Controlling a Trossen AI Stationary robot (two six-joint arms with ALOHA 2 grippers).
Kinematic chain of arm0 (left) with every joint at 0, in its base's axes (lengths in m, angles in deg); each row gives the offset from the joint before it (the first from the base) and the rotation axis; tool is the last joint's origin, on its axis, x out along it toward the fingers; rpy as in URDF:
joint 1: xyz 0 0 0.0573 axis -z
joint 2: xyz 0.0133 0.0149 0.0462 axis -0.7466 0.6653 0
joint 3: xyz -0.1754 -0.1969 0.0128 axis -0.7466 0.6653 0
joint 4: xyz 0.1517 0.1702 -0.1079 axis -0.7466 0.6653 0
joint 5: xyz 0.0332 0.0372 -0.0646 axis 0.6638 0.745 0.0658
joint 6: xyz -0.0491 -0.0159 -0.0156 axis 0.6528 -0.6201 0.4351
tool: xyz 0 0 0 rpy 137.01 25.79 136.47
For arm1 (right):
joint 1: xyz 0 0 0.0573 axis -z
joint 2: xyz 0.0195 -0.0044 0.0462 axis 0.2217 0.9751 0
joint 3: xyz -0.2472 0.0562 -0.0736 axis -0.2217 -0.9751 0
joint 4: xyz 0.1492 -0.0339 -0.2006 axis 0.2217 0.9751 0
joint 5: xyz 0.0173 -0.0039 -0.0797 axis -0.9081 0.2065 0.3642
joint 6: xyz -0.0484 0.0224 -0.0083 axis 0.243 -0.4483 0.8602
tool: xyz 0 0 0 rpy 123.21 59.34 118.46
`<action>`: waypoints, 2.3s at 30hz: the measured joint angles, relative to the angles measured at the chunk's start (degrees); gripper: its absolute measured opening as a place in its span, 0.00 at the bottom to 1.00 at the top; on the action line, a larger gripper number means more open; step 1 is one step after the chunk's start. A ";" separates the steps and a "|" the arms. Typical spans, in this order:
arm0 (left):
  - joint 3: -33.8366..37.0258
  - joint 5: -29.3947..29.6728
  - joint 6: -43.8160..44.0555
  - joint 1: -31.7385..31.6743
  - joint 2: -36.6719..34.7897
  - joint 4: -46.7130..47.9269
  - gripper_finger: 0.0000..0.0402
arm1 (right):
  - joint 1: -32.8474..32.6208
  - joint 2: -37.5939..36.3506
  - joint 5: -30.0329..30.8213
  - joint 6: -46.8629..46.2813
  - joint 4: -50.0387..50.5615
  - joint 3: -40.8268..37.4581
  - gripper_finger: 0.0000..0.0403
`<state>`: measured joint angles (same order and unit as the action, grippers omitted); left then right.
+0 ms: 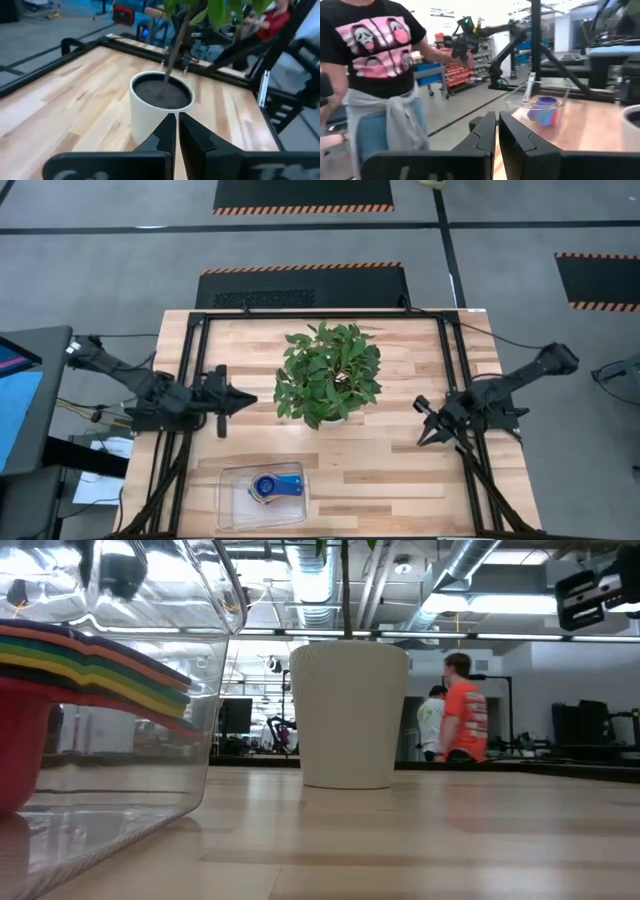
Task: Nest measuring cups in basket
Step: Return to Home Position
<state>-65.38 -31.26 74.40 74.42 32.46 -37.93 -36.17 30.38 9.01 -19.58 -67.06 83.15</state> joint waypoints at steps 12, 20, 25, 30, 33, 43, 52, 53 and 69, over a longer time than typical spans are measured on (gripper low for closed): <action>17.37 0.61 0.37 -0.27 -13.72 -14.09 0.02 | 3.80 -14.05 0.13 -3.91 15.25 0.18 0.12; 28.48 -2.13 -2.98 -6.06 -14.00 -32.09 0.02 | 5.51 -14.07 0.04 -4.55 16.51 0.13 0.12; 27.13 -6.91 -3.51 -10.30 -15.87 -23.26 0.02 | 5.53 -14.07 0.15 -4.51 18.14 0.15 0.12; 27.13 -7.30 -3.17 -11.62 -20.71 -17.30 0.02 | 5.53 -14.05 0.18 -4.38 18.44 0.20 0.12; 27.13 -8.10 -5.08 -11.62 -25.50 -13.82 0.02 | 5.51 -14.05 0.18 -4.38 18.47 0.20 0.12; 22.45 -6.70 -12.97 -11.62 -33.60 5.65 0.02 | 5.51 -13.91 0.18 -4.38 18.64 0.22 0.12; 22.55 -7.09 -8.75 -11.60 -33.04 10.69 0.02 | 5.51 -13.79 0.13 -4.38 18.53 0.22 0.12; 22.56 -7.08 -8.72 -11.60 -33.05 10.69 0.02 | 5.51 -13.77 0.13 -4.38 18.53 0.22 0.12; 22.63 -7.06 -8.58 -11.60 -33.03 10.71 0.02 | 5.51 -13.77 0.11 -4.40 18.48 0.22 0.12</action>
<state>-42.75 -38.32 65.83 62.82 -0.58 -27.22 -30.66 16.62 9.13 -23.98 -48.57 83.37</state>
